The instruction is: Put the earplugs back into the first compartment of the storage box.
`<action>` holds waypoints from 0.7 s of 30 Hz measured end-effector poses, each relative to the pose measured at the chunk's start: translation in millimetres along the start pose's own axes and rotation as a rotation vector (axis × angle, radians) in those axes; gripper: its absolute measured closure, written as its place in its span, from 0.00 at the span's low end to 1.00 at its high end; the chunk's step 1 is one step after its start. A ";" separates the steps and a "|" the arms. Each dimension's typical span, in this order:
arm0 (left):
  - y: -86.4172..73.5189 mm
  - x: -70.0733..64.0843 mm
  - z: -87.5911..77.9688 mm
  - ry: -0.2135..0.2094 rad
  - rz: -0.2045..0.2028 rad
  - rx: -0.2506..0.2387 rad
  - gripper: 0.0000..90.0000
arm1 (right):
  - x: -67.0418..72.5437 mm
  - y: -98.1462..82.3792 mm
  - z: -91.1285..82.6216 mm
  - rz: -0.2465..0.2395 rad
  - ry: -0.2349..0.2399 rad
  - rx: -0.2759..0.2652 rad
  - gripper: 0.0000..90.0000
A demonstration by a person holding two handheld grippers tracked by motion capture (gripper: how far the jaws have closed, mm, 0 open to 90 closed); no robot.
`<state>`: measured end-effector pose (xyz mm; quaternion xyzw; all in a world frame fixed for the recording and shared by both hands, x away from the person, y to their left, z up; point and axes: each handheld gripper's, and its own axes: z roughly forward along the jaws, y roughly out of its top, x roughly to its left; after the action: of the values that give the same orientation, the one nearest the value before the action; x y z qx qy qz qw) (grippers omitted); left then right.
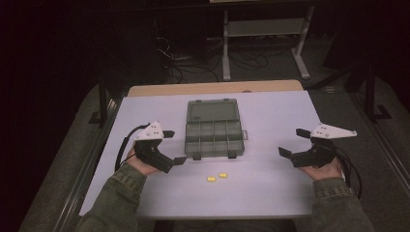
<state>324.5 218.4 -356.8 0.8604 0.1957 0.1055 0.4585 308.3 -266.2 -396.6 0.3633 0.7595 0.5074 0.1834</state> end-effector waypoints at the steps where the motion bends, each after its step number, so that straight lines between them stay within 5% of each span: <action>1: 0.9 -0.9 2.6 -0.011 0.001 0.010 0.00 | 0.1 0.1 -0.1 -0.001 0.000 -0.001 0.00; 21: 8.8 -19.1 44.4 -0.106 0.082 0.112 0.00 | 1.5 -0.2 1.3 -0.007 0.006 0.010 0.00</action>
<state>325.5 172.5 -374.2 0.8963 0.1413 0.0674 0.4149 308.1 -264.3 -397.3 0.3599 0.7640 0.5039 0.1811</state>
